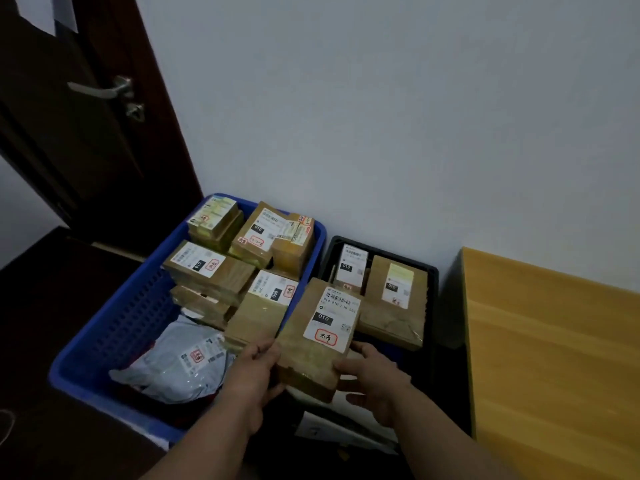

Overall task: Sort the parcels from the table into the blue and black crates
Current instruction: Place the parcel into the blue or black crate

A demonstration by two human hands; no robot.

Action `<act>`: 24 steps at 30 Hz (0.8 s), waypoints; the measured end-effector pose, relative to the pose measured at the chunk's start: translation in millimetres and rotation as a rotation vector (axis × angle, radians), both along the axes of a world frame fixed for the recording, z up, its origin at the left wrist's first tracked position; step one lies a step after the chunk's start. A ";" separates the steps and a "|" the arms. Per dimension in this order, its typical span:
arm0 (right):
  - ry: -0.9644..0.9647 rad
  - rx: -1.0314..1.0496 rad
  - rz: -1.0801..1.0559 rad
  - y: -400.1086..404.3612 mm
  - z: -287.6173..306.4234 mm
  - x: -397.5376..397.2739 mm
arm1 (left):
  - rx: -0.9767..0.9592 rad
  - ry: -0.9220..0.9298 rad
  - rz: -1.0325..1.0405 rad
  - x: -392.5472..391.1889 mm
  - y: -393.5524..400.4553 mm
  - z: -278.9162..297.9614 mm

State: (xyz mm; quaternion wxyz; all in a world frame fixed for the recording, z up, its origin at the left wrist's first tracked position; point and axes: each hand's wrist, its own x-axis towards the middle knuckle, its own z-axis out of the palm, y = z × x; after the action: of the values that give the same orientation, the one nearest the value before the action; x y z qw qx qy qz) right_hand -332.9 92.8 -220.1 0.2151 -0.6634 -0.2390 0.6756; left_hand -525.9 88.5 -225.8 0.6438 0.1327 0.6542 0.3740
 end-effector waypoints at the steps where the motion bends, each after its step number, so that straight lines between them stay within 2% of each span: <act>1: 0.002 -0.014 0.009 2.7 -2.8 -8.2 | -0.007 0.005 0.004 -8.3 0.8 -3.1; 13: -0.118 -0.019 0.164 53.6 -43.0 -80.8 | -0.088 0.141 0.001 -71.3 37.0 -38.3; 21: -0.078 -0.027 0.284 116.3 -64.7 -97.8 | -0.144 0.262 -0.048 -97.2 84.6 -95.7; 24: -0.080 -0.057 0.308 133.4 -77.1 -105.1 | -0.137 0.294 -0.089 -109.2 96.3 -141.2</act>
State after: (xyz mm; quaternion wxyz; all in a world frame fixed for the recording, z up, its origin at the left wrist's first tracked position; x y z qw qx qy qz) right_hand -438.0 226.2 -297.2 0.0805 -0.6511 -0.3271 0.6802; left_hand -635.1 184.9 -367.0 0.5645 0.1705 0.7589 0.2762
